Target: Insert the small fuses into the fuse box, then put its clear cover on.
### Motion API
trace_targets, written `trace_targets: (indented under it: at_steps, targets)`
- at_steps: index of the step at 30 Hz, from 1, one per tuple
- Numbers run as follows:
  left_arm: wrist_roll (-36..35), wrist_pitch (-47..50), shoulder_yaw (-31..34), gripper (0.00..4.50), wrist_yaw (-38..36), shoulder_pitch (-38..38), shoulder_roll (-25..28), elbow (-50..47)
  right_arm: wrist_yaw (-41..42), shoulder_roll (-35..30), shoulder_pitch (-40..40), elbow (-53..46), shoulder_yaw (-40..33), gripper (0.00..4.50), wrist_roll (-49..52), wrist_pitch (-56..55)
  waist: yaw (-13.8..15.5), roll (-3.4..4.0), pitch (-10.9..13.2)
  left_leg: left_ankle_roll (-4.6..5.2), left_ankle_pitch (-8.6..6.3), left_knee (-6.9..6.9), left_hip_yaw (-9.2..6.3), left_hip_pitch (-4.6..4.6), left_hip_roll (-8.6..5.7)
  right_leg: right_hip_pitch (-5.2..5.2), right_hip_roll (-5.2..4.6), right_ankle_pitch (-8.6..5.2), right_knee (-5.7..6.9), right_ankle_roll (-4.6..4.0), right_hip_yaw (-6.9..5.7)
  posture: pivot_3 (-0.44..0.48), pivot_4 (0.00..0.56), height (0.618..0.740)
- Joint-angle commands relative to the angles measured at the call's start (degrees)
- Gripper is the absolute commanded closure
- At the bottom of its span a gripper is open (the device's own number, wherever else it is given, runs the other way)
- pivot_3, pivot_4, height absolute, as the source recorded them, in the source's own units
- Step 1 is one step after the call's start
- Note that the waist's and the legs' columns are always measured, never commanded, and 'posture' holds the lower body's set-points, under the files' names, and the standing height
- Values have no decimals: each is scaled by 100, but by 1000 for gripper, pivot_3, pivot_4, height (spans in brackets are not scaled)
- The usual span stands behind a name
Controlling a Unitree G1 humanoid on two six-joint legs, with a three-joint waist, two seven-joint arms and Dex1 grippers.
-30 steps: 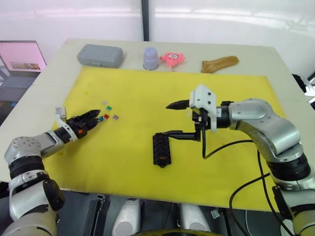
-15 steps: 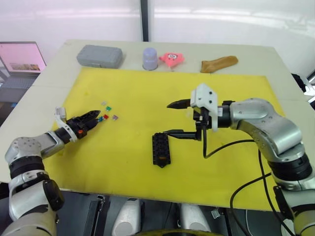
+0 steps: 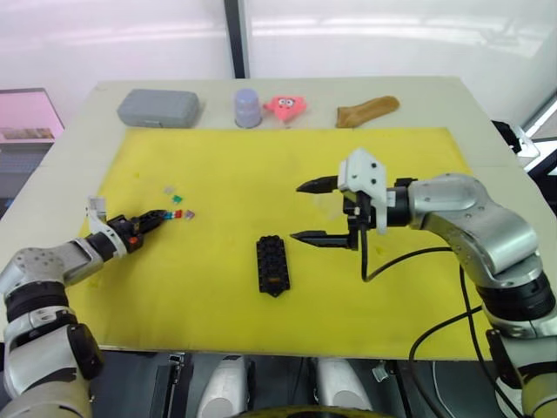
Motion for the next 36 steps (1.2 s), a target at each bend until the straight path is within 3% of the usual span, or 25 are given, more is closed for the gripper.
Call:
trace_targets:
  at_steps: [1, 11, 14, 18, 27, 36]
  targets:
    - [-41, 108, 252, 4445, 59, 100, 281, -117, 16, -32, -48, -210, -213, 0, 80, -35, -3, -4, 2, 0, 0, -1, -1, -1, 0, -4, 0, 0, 0, 0, 1, 0, 150, 740]
    - [-1501, 1625, 1320, 4445, 291, 4, 482, -2073, -330, 232, 180, -406, -727, 0, 720, 370, 40, -52, 30, -35, 18, 7, -27, -72, -9, -55, -16, 1, -9, 0, -2, 0, 150, 740]
    - [-2031, 2043, 1498, 4445, 642, -352, 225, -2598, -895, 674, 155, -418, -1236, 0, 1474, 958, 85, -61, 35, -35, 18, 14, -40, -72, -13, -40, -20, 1, -17, 0, -14, 0, 150, 740]
    - [-2856, 2236, 1480, 4445, 1397, -1079, -568, -3159, -1967, 1413, -17, -315, -1884, 0, 2726, 1852, 150, -65, 36, -35, 18, 21, -48, -71, -16, -34, -18, 1, -17, 0, -19, 0, 150, 740]
    - [-4219, 1478, 705, 4445, 2682, -1823, -1733, -3377, -3962, 2507, -325, -306, -2309, 0, 4191, 1976, 6, -65, 36, -36, 18, 20, -51, -69, -18, -41, -10, 1, -7, 0, -13, 0, 150, 740]
    - [-4644, 493, -182, 4445, 2875, -1964, -2377, -3573, -5225, 3009, -512, -188, -2090, 0, 4478, 1538, 10, -64, 36, -36, 19, 21, -51, -68, -19, -41, -1, 1, -6, 0, -11, 0, 150, 740]
